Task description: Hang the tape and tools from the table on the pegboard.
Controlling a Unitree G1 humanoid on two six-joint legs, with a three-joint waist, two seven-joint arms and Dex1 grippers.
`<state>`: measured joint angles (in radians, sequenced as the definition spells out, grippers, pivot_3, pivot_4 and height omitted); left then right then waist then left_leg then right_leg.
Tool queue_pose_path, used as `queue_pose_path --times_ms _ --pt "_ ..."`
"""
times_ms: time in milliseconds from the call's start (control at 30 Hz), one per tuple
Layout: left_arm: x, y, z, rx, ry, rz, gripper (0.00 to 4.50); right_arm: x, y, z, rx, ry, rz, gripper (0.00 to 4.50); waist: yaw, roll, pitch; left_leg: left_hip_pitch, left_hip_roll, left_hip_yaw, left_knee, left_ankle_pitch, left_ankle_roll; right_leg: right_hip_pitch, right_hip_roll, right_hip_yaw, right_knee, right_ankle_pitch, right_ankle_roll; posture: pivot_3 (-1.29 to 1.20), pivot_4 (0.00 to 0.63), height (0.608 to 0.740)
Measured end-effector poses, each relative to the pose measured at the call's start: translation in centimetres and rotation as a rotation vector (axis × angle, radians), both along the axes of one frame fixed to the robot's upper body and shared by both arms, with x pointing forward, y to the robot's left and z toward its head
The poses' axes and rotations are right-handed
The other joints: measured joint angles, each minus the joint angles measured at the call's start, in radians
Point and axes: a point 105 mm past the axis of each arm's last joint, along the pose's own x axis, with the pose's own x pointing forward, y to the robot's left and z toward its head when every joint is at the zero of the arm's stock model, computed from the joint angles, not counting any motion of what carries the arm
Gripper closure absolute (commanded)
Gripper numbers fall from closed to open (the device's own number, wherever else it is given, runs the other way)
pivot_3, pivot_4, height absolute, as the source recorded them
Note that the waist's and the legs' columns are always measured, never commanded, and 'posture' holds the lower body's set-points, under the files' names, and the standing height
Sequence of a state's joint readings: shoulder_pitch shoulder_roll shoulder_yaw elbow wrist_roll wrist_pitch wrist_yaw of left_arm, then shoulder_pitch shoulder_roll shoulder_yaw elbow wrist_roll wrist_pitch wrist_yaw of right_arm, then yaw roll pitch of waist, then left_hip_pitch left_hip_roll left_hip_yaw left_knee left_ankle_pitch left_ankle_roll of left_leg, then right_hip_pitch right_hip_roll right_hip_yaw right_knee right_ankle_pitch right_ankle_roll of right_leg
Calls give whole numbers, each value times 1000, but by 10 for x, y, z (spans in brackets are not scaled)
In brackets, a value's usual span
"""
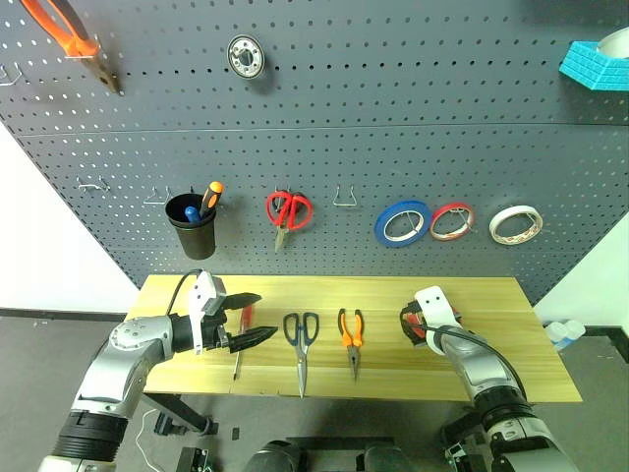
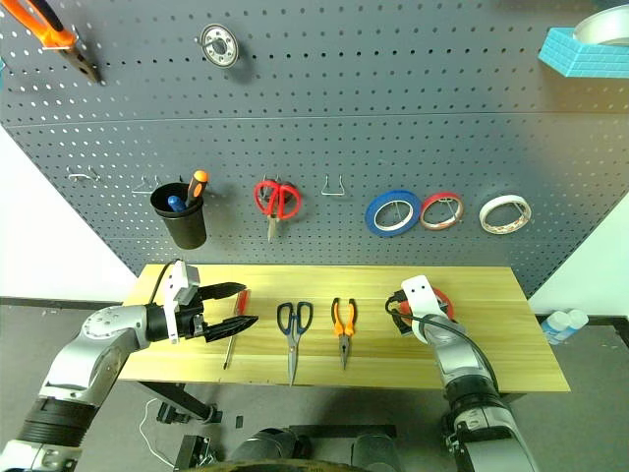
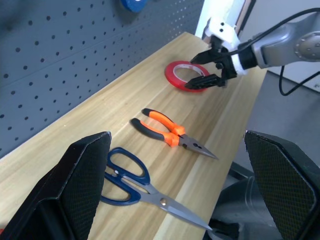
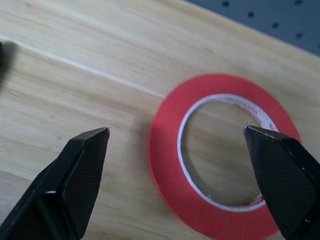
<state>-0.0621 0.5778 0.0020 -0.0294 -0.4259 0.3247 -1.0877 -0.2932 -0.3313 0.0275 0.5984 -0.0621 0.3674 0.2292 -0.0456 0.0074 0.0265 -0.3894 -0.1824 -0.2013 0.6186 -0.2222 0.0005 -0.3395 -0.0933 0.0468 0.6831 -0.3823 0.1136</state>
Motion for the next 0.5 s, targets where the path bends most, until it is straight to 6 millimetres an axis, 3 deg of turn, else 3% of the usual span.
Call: queue_pose_path --times_ms 500 --pt "0 -7 14 9 -43 -49 60 9 12 -12 52 108 -18 0 1 0 0 1 1 1 0 0 0 0 1 1 1 0 0 4 0 718"
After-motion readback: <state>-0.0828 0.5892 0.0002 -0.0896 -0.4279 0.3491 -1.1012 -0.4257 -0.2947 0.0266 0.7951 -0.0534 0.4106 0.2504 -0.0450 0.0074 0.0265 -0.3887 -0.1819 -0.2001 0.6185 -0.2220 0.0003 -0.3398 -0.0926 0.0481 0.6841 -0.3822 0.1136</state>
